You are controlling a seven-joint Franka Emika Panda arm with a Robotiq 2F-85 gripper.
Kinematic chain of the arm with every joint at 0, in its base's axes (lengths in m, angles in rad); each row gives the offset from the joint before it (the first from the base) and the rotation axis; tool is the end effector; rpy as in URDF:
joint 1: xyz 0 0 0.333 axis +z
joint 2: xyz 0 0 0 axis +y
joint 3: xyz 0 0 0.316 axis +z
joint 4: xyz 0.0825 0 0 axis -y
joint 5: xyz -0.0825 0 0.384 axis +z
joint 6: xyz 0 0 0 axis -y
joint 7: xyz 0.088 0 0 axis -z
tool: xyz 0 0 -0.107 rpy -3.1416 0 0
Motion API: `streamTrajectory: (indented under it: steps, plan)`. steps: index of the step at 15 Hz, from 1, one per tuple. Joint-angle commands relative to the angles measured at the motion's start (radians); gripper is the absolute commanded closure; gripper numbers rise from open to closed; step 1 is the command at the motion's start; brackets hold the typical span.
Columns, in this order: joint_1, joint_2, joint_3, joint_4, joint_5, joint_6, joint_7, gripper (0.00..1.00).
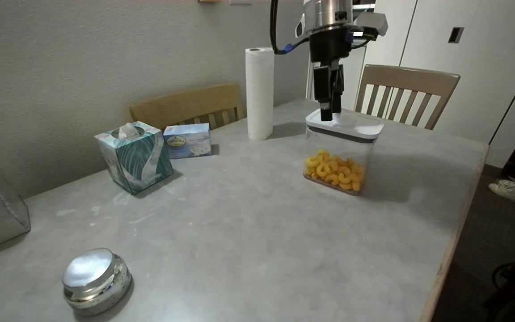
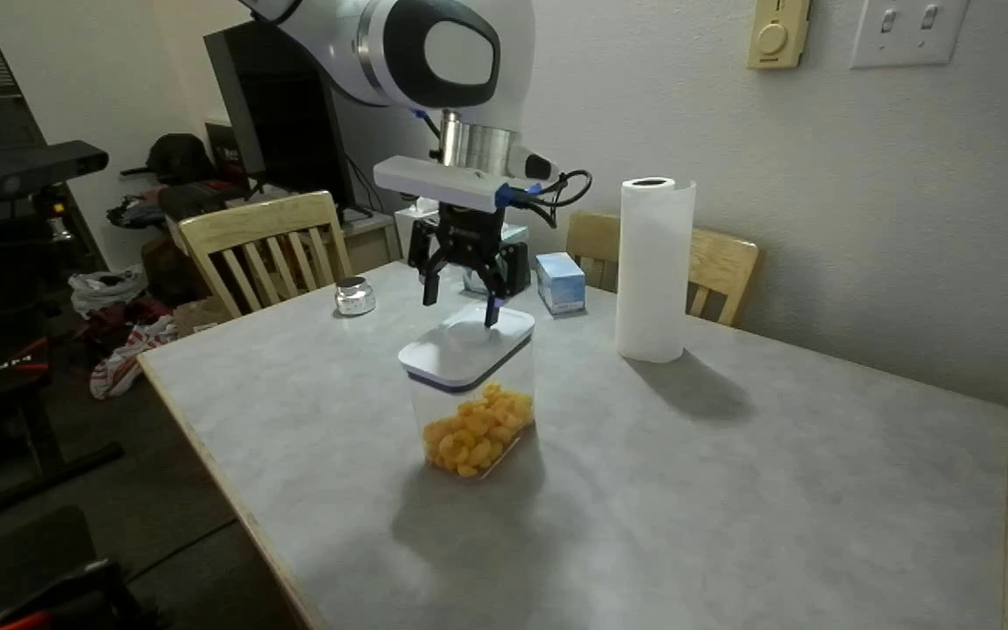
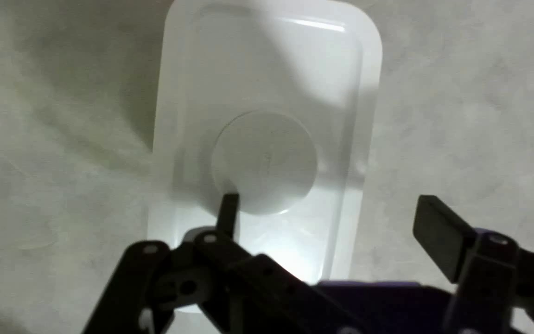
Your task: Press the button atop the lid and then put the lid on the table
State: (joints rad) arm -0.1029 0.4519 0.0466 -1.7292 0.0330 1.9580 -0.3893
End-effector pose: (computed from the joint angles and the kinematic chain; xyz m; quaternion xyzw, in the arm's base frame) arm 0.6353 -0.0360 0.3053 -0.9812 -0.1557 0.1029 0.0488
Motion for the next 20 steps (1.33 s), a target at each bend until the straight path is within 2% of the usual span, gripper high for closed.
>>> streamTrajectory:
  steps: [1,2,4,8,11,20]
  plan:
    - [-0.007,-0.031,-0.01,-0.059,0.01,-0.005,-0.001,0.03]
    - [-0.011,-0.034,-0.011,-0.065,0.013,-0.006,-0.006,0.0]
    - [-0.001,-0.004,-0.01,-0.017,0.001,-0.004,-0.003,0.0]
    - [-0.005,-0.007,-0.011,-0.018,0.002,-0.005,-0.006,0.0]
    - [-0.004,0.022,-0.02,0.024,-0.024,-0.039,-0.006,0.0]
    - [-0.007,0.012,-0.034,-0.015,-0.024,-0.009,0.024,0.0]
